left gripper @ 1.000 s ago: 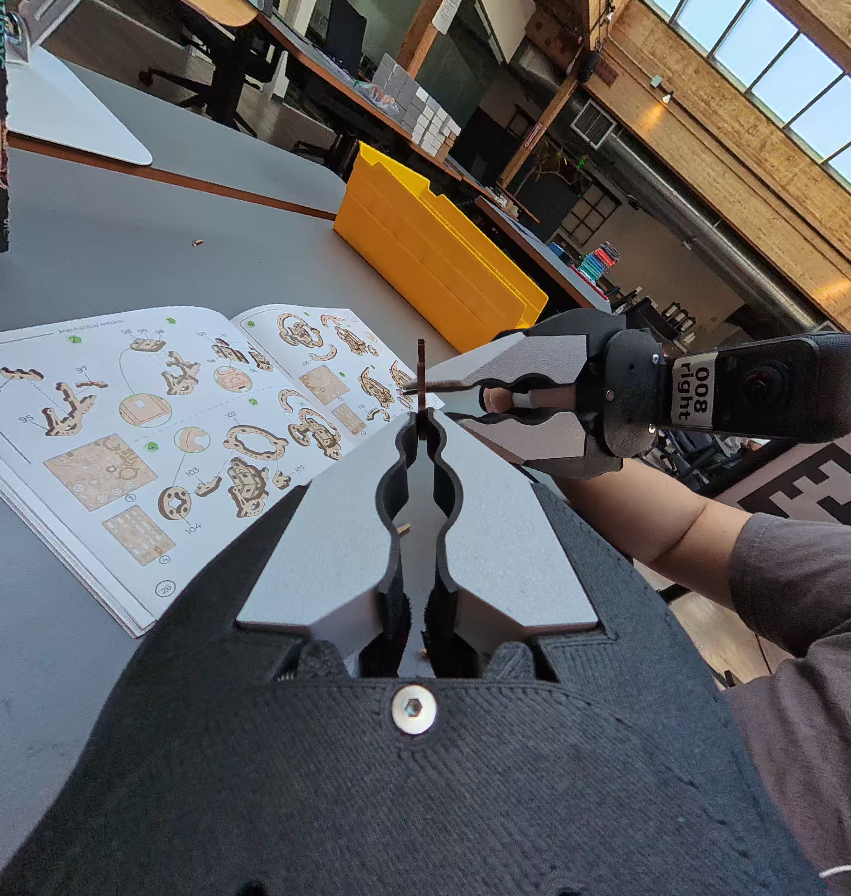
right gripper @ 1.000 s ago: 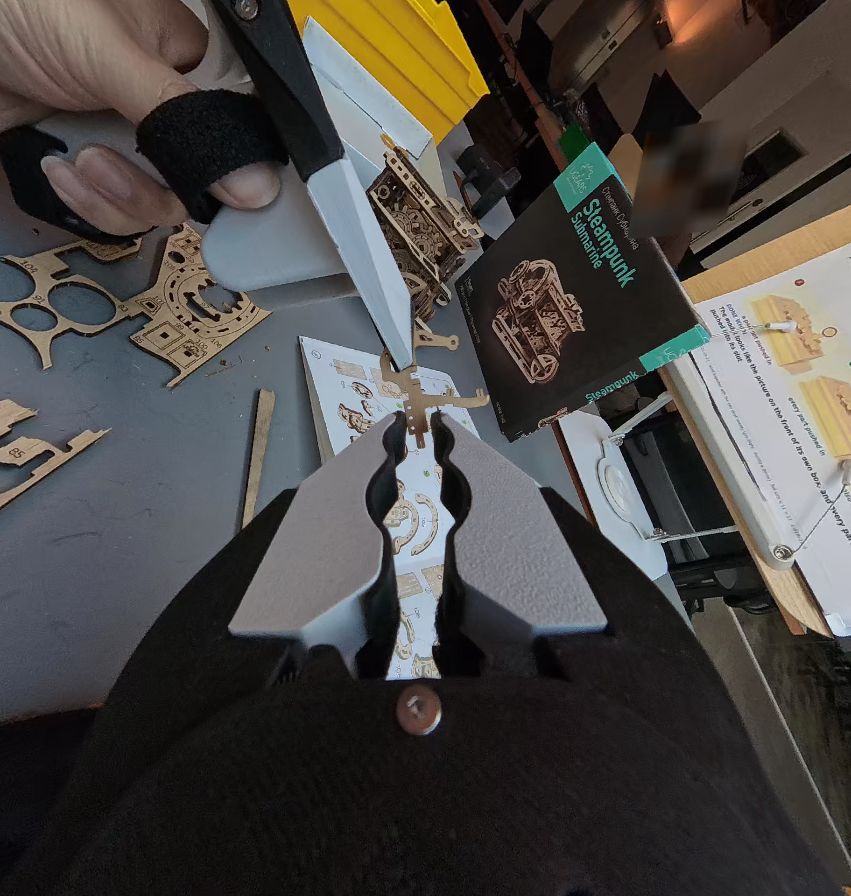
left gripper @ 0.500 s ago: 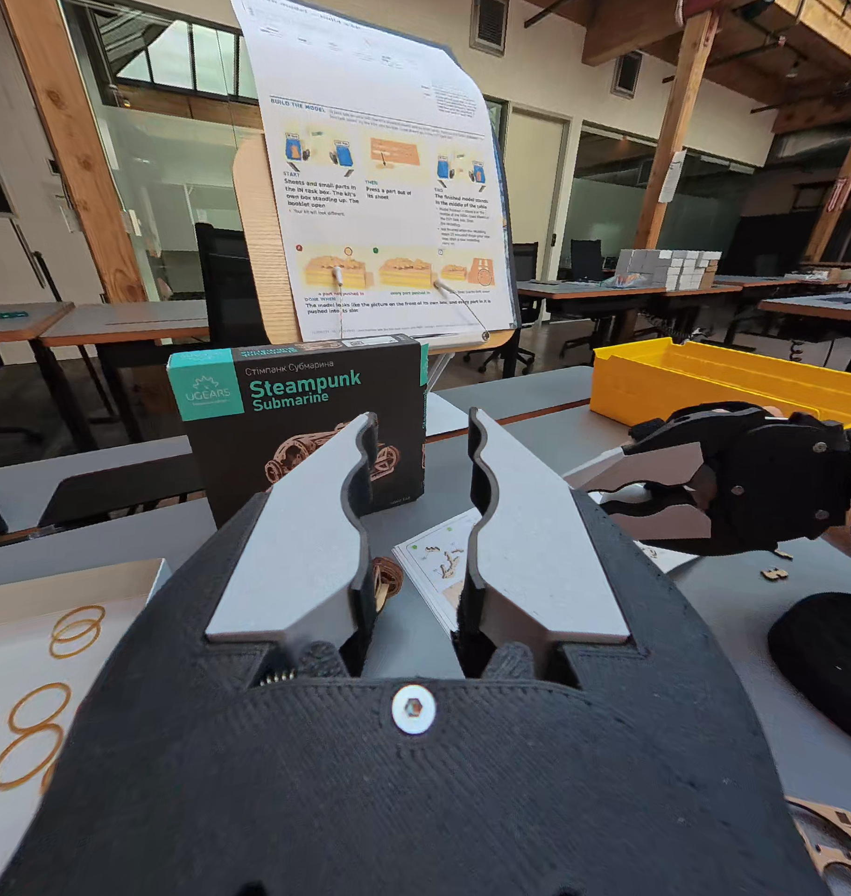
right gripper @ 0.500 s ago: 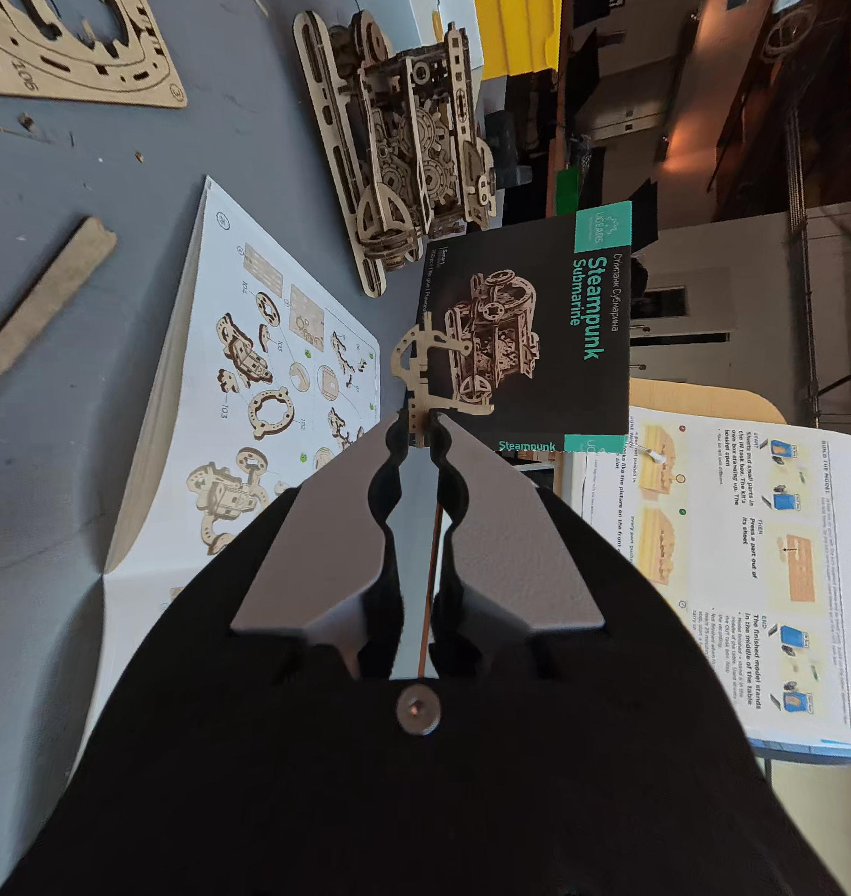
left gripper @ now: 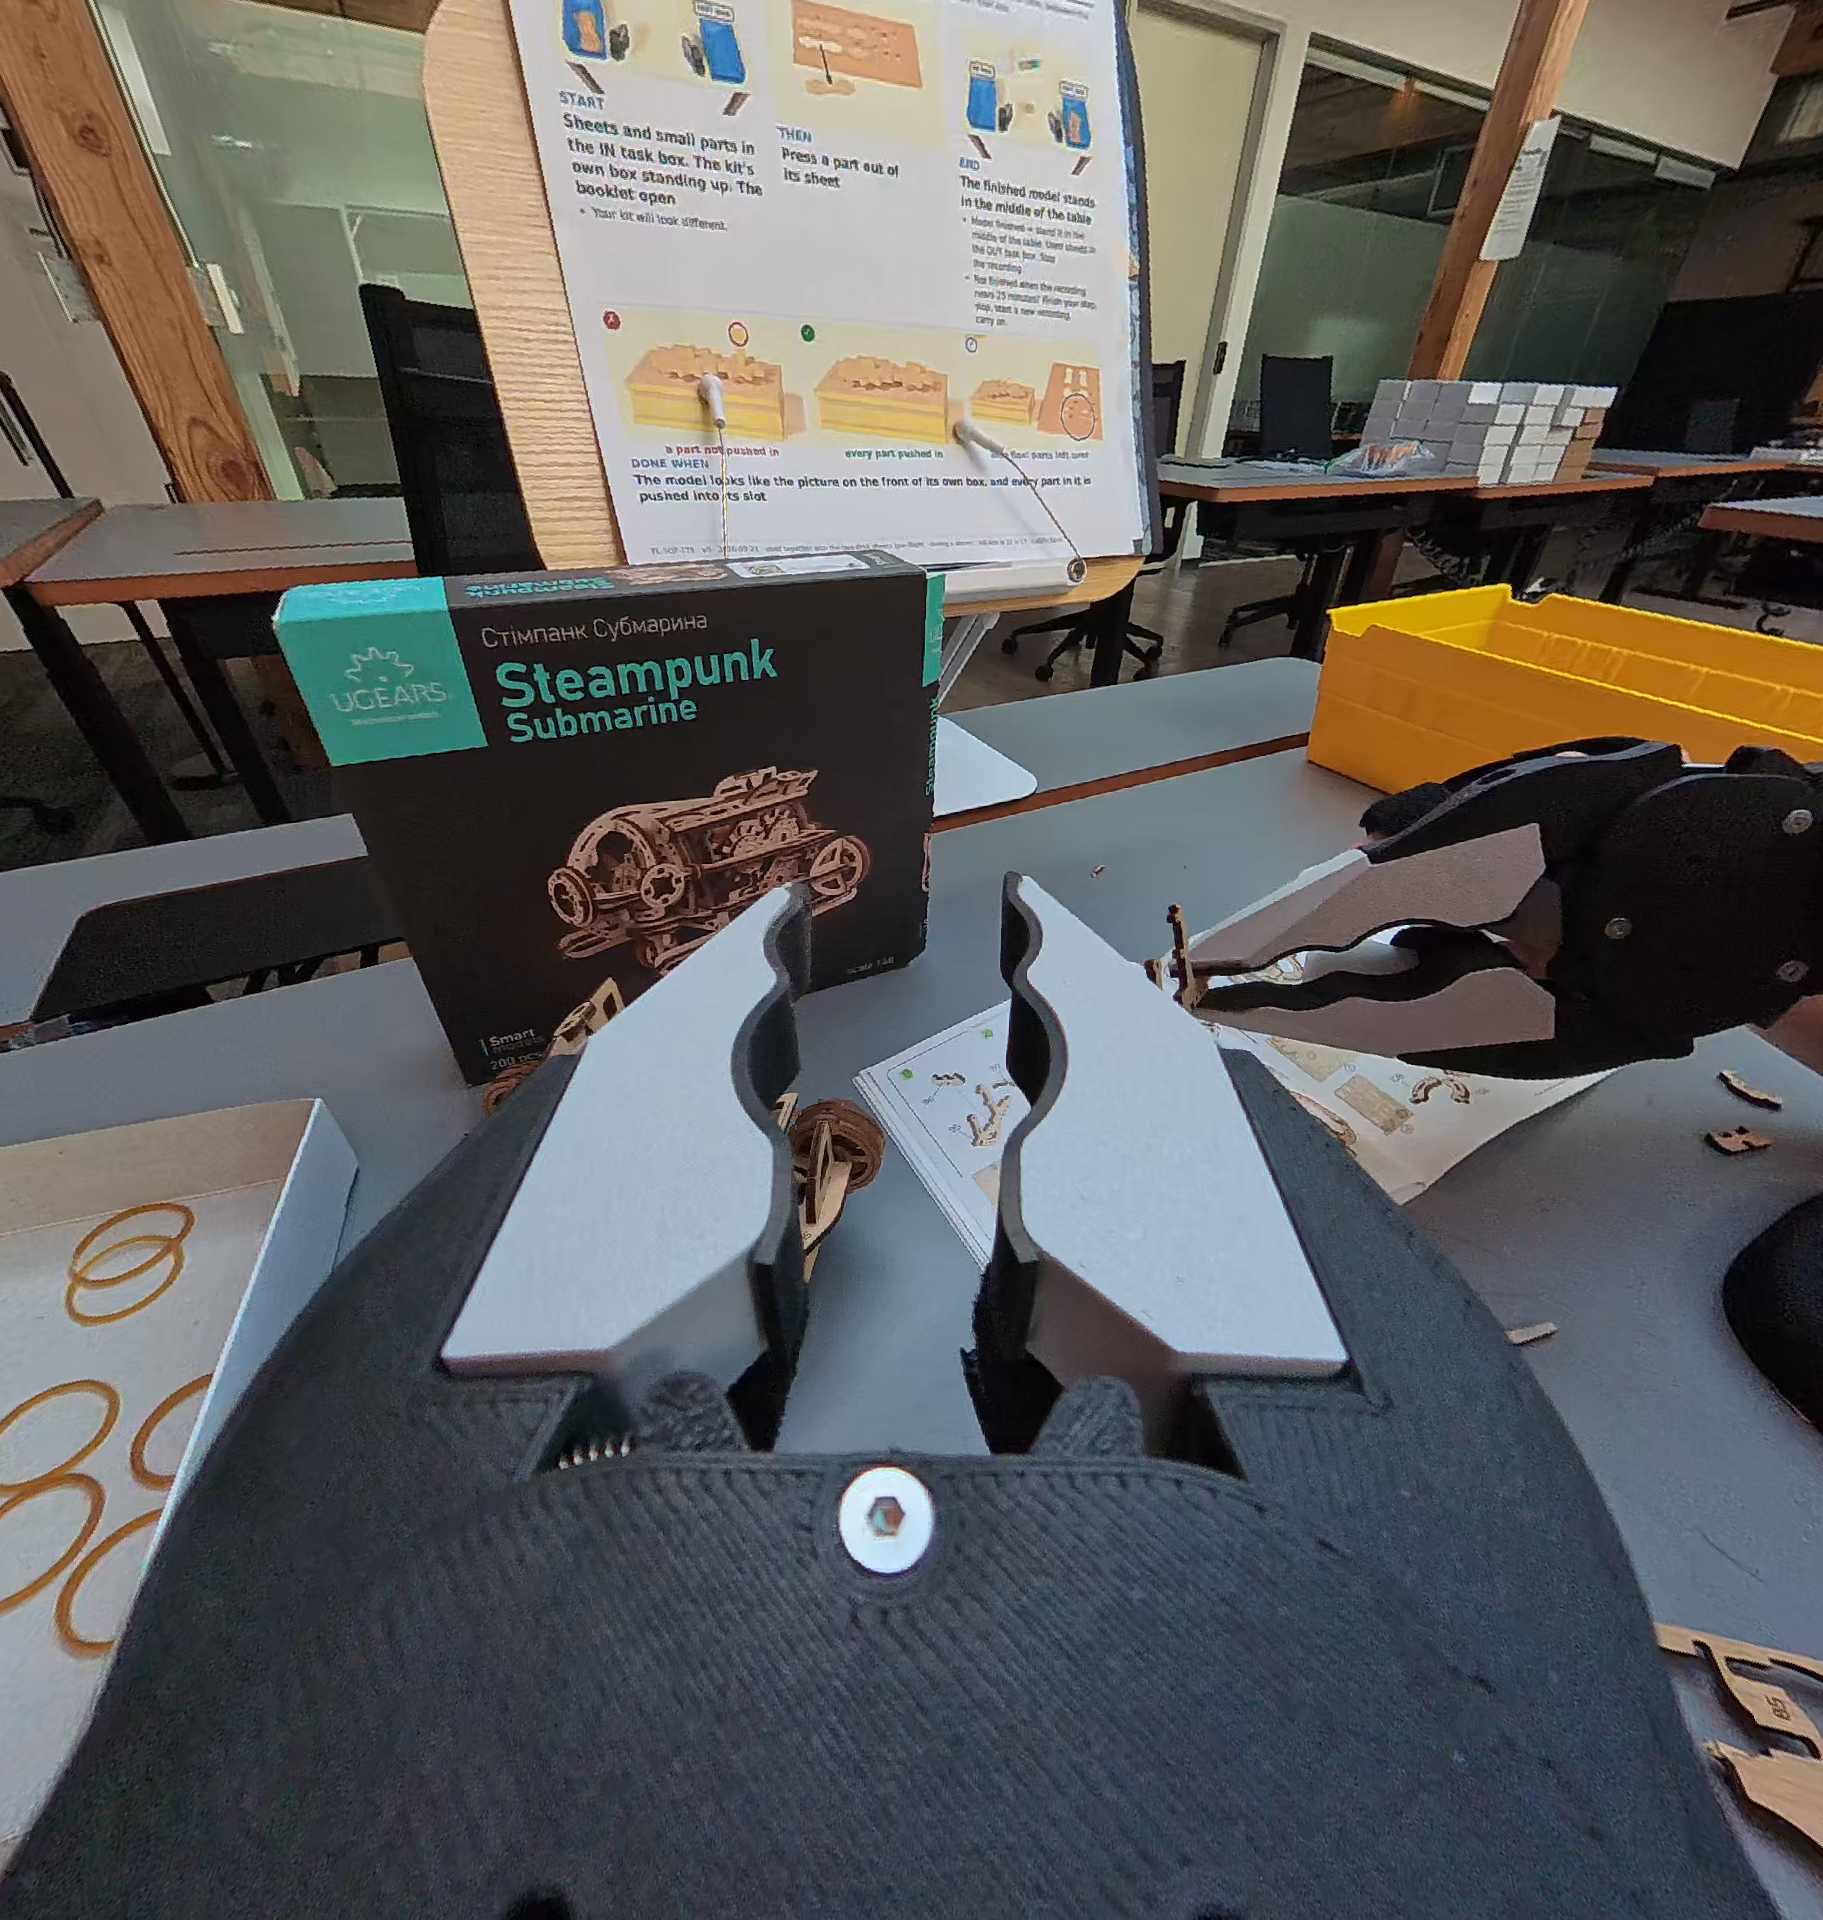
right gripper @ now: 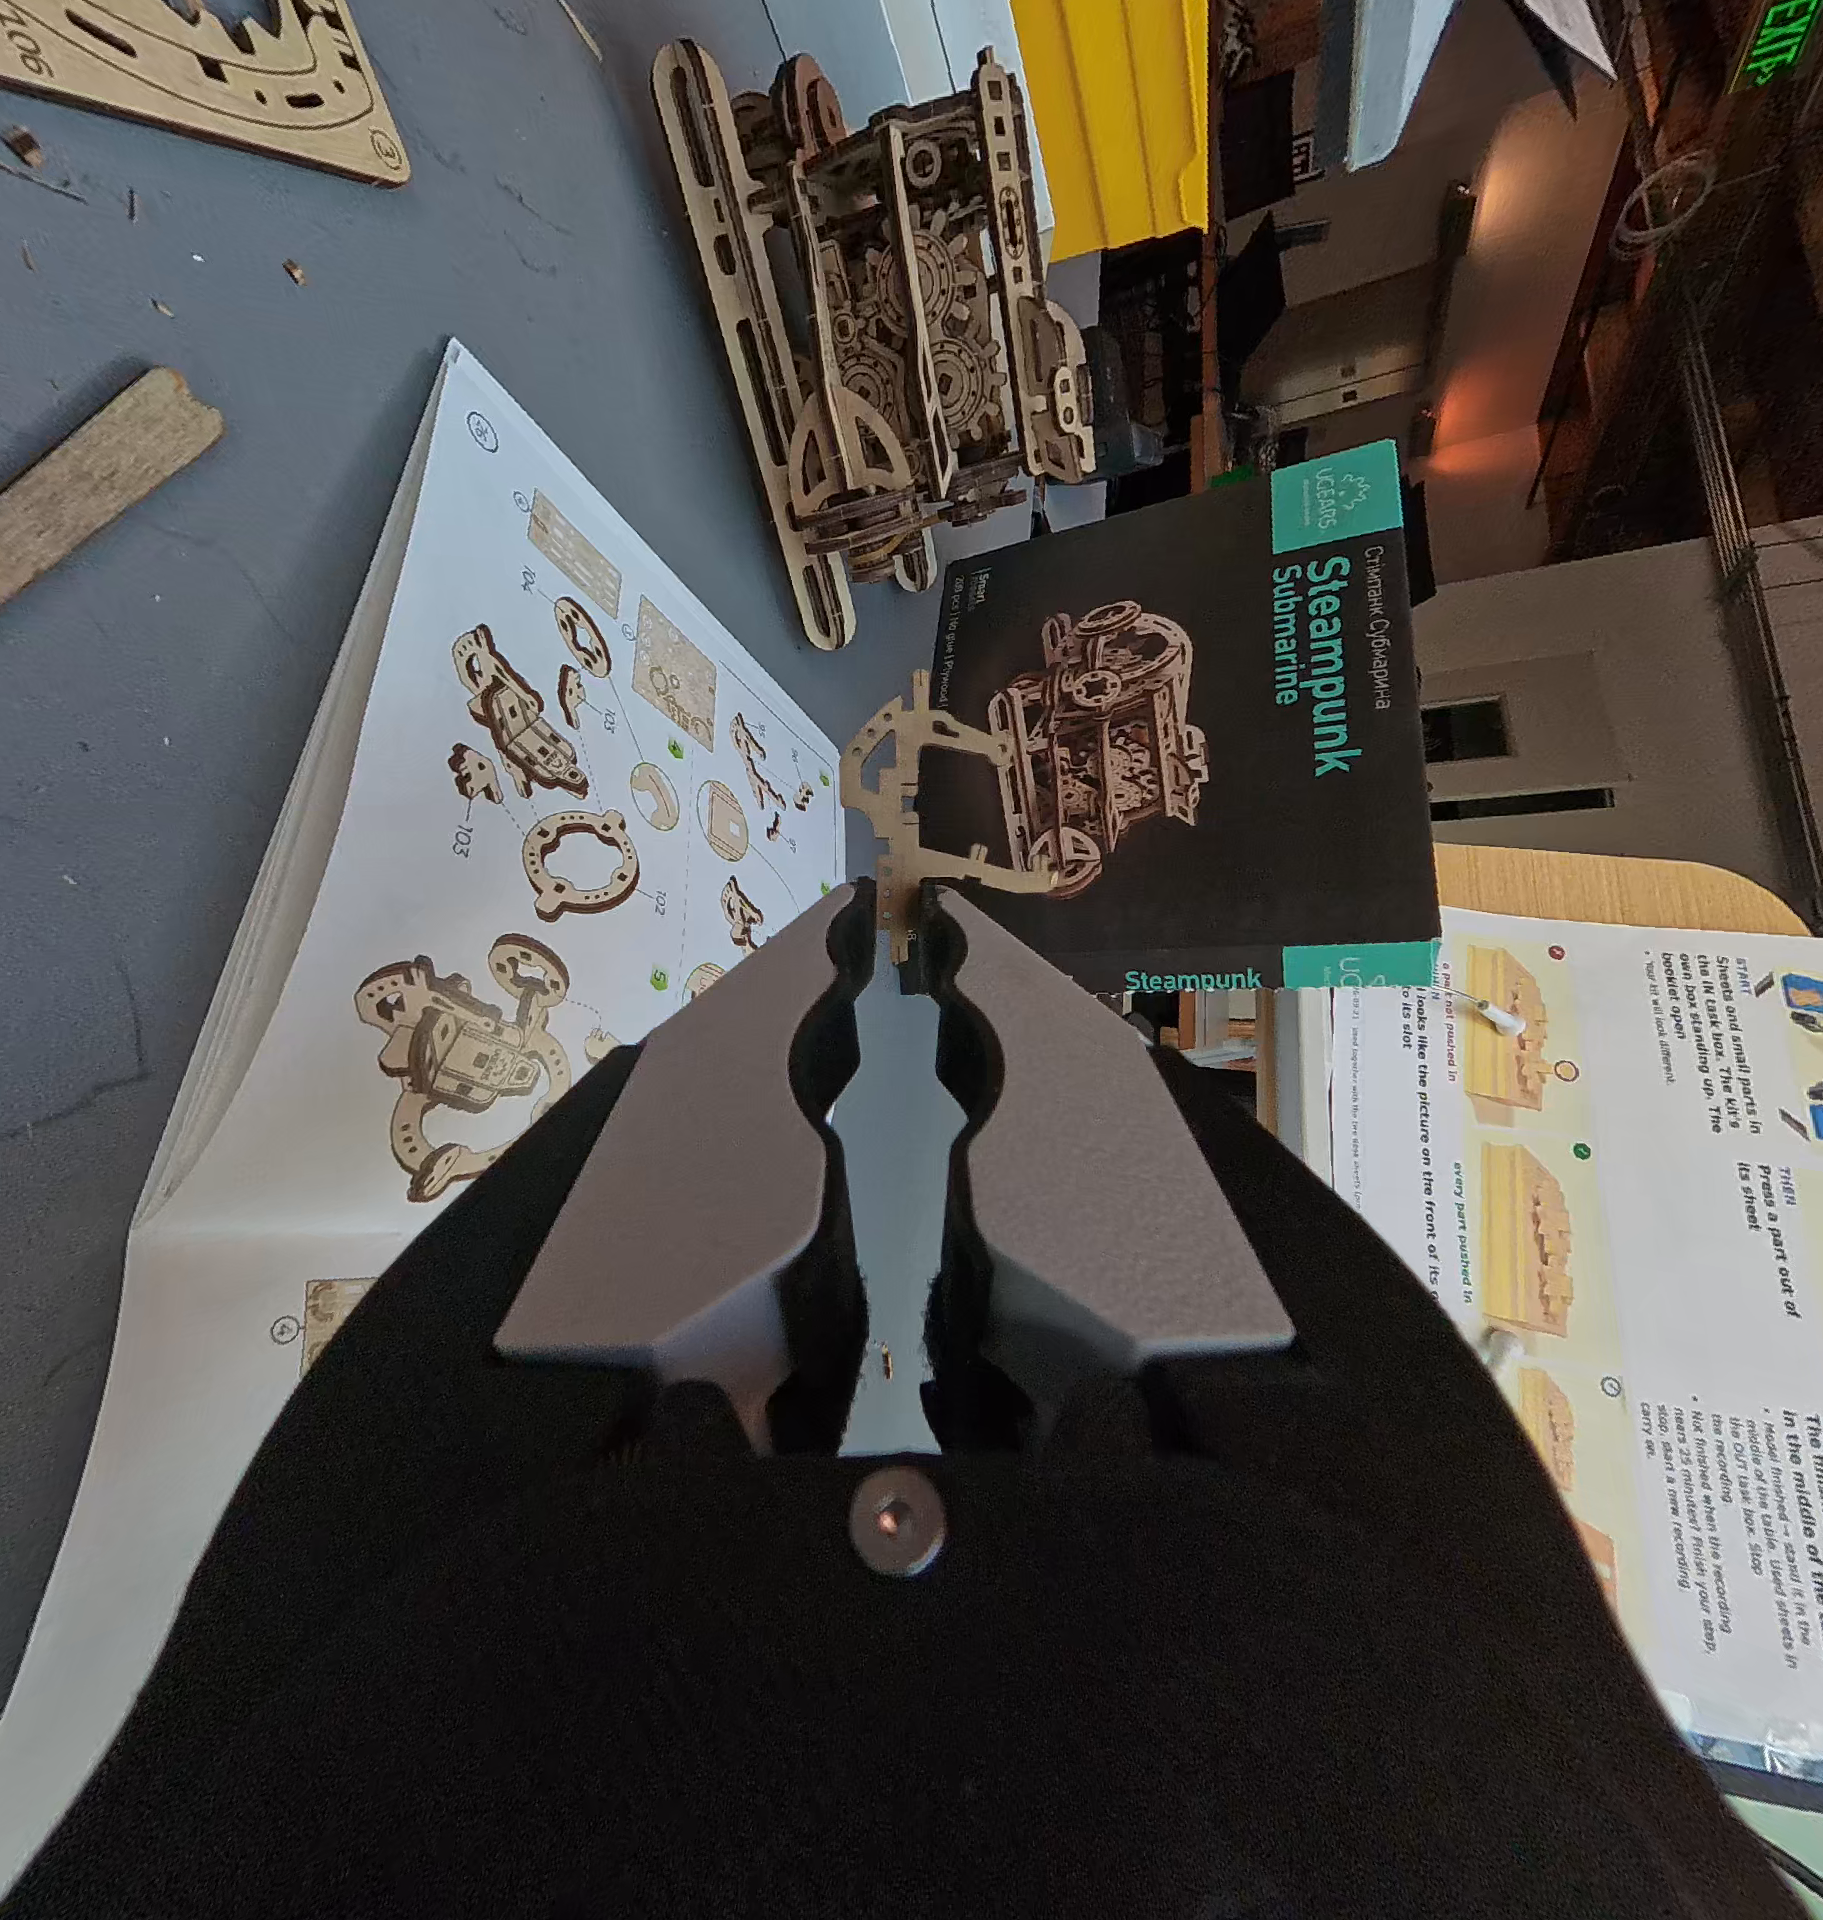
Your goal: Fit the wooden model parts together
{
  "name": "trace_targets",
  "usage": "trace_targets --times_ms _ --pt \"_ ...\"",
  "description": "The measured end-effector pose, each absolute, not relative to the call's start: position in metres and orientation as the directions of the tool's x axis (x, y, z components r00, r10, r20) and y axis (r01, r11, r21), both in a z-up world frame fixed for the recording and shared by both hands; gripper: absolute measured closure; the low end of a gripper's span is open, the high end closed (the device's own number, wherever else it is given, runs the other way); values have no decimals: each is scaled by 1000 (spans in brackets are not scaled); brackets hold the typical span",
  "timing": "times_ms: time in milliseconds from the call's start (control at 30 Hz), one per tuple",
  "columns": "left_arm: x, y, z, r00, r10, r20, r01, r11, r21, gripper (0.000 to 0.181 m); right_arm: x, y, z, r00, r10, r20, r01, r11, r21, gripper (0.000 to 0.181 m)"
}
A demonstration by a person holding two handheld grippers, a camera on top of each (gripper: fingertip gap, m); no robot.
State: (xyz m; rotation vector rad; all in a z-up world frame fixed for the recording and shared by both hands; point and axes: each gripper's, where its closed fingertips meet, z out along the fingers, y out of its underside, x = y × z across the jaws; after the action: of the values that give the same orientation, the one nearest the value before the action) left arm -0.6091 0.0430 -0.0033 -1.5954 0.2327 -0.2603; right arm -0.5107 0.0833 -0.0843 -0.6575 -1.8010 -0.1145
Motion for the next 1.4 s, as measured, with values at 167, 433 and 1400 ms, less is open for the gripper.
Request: trace_targets --times_ms 167,433,1400 --pt "-610 46 -11 944 -323 72 48 -83 -995 147 -508 80 -90 -205 408 890 475 836 -274 175" --pt "-537 19 -21 712 -610 349 168 -334 -927 150 -481 33 -88 -137 611 780 473 732 -491 175" --pt "-459 -10 -82 551 -725 413 6 -491 -871 181 -471 -5 -85 -86 525 847 411 793 -450 174"
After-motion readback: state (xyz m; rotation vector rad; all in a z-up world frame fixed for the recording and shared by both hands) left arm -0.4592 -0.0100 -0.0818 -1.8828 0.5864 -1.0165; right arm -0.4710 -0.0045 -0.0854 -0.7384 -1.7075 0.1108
